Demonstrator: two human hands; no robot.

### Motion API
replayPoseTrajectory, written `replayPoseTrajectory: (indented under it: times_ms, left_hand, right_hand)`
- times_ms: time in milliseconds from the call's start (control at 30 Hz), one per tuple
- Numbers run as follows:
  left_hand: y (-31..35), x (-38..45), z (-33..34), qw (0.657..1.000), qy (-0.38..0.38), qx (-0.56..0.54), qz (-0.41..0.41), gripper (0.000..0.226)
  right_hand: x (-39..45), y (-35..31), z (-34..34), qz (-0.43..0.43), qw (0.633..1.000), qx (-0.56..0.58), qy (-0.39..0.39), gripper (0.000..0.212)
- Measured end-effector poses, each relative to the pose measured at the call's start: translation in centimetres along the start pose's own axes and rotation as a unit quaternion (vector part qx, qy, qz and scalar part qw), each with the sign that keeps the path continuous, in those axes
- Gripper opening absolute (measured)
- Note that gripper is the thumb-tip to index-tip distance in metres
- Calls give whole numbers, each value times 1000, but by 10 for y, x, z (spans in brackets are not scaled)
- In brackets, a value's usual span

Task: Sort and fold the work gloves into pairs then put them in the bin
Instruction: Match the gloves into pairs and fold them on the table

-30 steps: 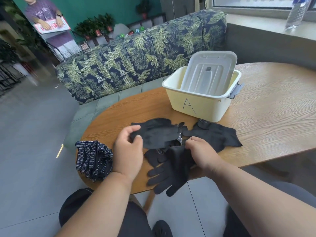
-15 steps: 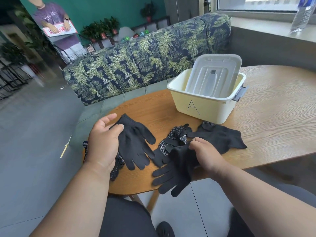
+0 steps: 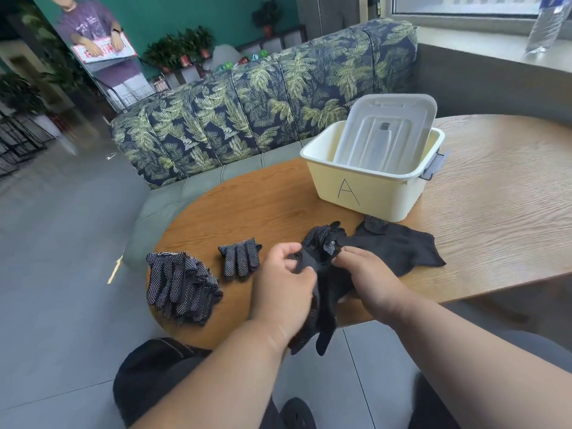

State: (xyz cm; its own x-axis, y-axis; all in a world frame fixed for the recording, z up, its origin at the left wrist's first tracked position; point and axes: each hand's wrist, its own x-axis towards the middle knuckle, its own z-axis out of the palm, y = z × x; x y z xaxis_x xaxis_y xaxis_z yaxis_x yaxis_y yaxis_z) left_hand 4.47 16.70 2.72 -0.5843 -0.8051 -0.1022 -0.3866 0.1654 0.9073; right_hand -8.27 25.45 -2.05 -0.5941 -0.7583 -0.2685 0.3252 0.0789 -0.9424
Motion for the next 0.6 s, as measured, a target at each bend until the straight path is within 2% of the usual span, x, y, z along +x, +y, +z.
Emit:
replayPoseTrajectory:
  times_ms: [67,133,233,400,500,600]
  left_hand:
    - [-2,-7,17,999,-32,-30,-8,35]
    - [2,-10,26,991,-58,-113,-30,34]
    - [14,-11,23,971,-57,-220,-76,30]
    - [11,-7,11,959,-40,-258,-110,31]
    - [8,-4,2,959,-17,-256,-119,31]
    - [5,2,-15,965,41,-236,-107,28]
  right_hand:
    - [-1,1,-2,-9,1000,5,-27,4]
    - [0,2,-6,-17,999,7,-36,6]
    - [1,0,-9,-19,999,32,-35,13]
    - [2,3,-4,-30,997,16,-66,32]
    - [4,6,-1,-49,998,-17,-25,25]
    - [2,2,-1,-45,999,-17,-1,22]
